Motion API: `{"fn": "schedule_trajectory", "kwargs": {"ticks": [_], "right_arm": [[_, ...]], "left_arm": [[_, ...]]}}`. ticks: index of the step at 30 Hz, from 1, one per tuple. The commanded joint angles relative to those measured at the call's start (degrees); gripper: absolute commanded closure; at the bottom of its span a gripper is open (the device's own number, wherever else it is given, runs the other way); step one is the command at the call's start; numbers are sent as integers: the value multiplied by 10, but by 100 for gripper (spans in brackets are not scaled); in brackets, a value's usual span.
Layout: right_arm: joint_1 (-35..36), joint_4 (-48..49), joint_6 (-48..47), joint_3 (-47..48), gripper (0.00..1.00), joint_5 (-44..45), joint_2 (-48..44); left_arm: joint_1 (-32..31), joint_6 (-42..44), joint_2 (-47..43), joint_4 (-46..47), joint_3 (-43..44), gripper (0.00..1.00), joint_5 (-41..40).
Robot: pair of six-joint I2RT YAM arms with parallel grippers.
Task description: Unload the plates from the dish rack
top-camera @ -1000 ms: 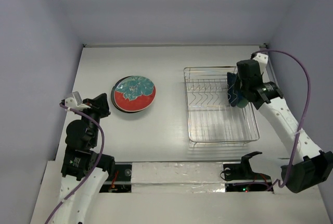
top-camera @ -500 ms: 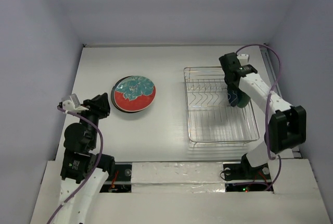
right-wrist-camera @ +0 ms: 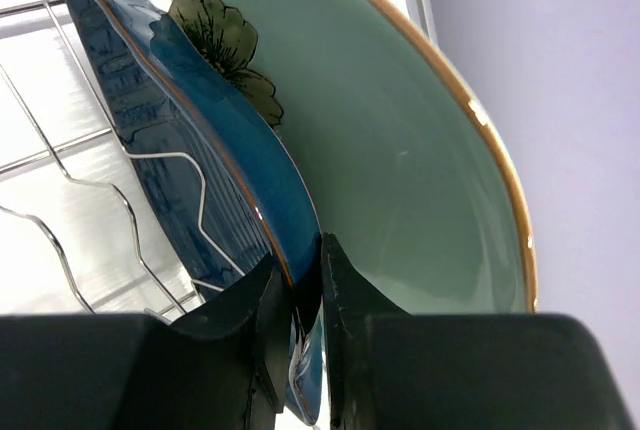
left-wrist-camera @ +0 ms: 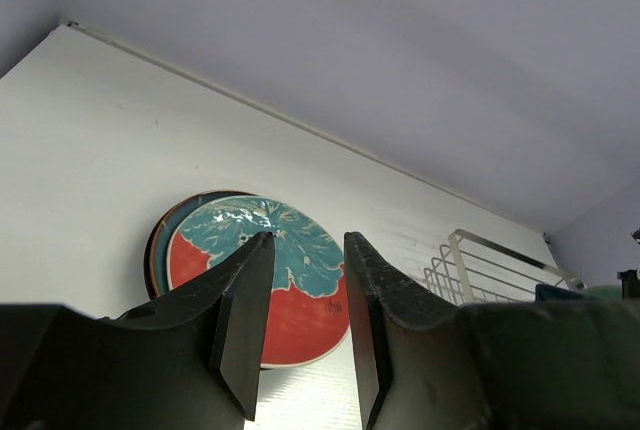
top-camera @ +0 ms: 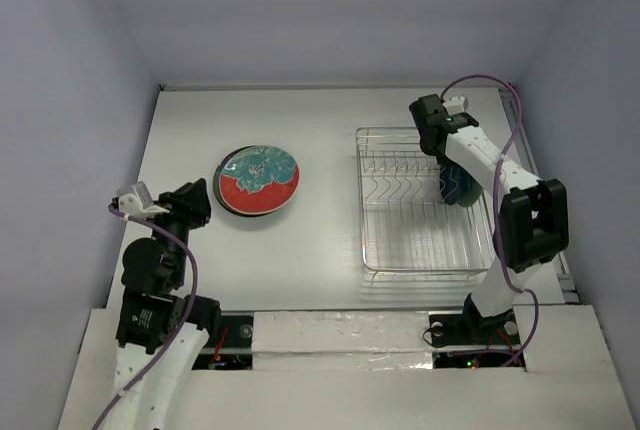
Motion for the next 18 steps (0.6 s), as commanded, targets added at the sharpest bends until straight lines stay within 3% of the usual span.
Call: {"fn": "schedule_trajectory", "kwargs": {"ticks": [1, 4, 18], "right_arm": [[9, -17, 5, 37, 96, 67, -11], [26, -32, 3, 59, 100, 82, -14], [106, -112, 19, 213, 100, 164, -49]], "left_arm": [[9, 2, -3, 30, -1, 69, 2], [14, 1, 1, 32, -2, 69, 2], [20, 1, 4, 33, -2, 69, 2]]}}
